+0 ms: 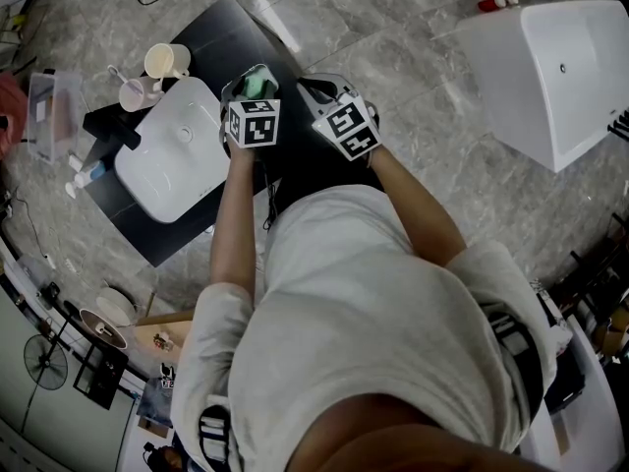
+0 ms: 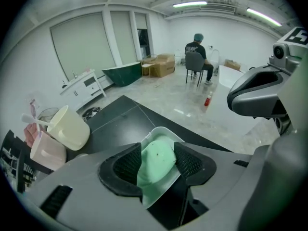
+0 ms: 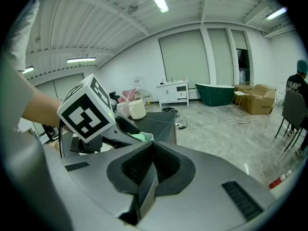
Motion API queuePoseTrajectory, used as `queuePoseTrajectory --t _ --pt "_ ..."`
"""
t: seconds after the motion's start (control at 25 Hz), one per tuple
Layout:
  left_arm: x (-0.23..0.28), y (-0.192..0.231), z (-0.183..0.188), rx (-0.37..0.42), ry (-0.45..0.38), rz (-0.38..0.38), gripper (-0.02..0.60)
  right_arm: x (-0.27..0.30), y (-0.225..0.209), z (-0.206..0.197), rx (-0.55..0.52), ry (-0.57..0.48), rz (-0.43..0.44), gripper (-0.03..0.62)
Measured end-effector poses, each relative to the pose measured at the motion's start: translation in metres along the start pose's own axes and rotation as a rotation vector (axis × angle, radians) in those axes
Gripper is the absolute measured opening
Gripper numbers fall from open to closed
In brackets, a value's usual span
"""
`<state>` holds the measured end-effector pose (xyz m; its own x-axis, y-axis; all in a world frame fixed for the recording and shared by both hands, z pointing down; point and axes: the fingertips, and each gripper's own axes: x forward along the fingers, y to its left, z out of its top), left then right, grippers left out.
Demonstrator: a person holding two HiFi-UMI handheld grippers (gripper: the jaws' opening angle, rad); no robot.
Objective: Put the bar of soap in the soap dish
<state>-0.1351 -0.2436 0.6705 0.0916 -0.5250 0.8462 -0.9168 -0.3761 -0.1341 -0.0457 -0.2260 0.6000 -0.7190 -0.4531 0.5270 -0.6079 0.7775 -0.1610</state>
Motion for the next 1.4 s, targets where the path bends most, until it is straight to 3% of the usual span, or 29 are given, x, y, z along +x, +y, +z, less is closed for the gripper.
queuePoseTrajectory --t 0.52,1.08,1.4 --pt "-0.009 0.002 0.006 -0.055 -0.018 0.004 0.218 0.002 0.002 0.002 -0.017 0.006 0.029 -0.006" --pt "-0.042 0.015 -0.037 -0.302 -0.046 0.047 0.217 0.028 0.036 0.013 -0.1 0.027 0.176 -0.006" --pt "-0.064 0.026 -0.058 -0.443 -0.106 0.07 0.215 0.039 0.055 0.015 -0.156 0.048 0.22 -0.006"
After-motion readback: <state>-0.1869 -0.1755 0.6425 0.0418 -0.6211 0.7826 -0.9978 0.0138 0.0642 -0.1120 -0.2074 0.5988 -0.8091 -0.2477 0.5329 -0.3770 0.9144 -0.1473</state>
